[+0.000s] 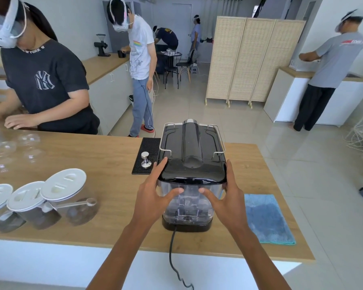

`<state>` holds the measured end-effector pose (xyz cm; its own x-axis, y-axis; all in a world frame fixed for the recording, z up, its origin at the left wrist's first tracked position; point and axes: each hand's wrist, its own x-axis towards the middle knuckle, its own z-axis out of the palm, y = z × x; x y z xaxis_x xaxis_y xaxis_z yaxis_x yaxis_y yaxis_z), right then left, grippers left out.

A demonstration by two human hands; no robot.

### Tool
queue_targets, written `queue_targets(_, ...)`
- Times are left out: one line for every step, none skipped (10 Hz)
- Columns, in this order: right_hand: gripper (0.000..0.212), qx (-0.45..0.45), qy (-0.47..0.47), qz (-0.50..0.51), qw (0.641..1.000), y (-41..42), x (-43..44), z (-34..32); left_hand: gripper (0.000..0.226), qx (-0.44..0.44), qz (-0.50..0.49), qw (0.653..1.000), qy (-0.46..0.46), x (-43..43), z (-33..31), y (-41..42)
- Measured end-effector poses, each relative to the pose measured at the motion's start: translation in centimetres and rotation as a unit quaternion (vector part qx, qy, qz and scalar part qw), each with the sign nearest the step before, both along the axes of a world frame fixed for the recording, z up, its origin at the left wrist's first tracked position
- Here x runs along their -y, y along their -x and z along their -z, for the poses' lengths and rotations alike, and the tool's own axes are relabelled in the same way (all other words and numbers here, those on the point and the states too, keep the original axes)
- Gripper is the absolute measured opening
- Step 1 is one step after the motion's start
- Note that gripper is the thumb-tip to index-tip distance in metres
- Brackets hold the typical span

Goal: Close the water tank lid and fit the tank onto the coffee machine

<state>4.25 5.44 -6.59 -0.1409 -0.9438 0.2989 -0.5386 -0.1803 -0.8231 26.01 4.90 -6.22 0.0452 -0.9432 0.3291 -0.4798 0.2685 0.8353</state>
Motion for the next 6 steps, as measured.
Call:
queue_targets(0.112,0.0,-0.001,-0.006,1.0,-0.1,0.0,0.1,0.097,0.015,0.007,1.0,0.007,0.2,0.7,0.0)
queue_targets(0.11,-0.002,-0.009,0.004,1.0,-0.2,-0.1,0.5,0.099,0.028,0.013,0.999,-0.013,-0.1,1.7,-0.1)
queue_targets(0.105,-0.025,-0.019,0.015,0.999,0.3,-0.5,1.9,0.098,0.049,0.021,0.998,-0.032,-0.7,3.6,-1.1)
queue_targets(0.097,-0.091,-0.036,0.013,0.995,1.7,-1.3,5.1,0.092,0.12,0.014,0.991,-0.062,-1.6,6.9,-2.7)
queue_targets(0.102,-0.165,-0.087,0.024,0.982,3.7,-2.7,9.3,0.099,0.153,0.017,0.976,-0.155,-3.1,10.6,-4.4)
queue_targets(0.106,-0.254,-0.132,0.016,0.958,5.1,-3.3,12.6,0.102,0.224,0.044,0.951,-0.206,-3.4,13.3,-5.8)
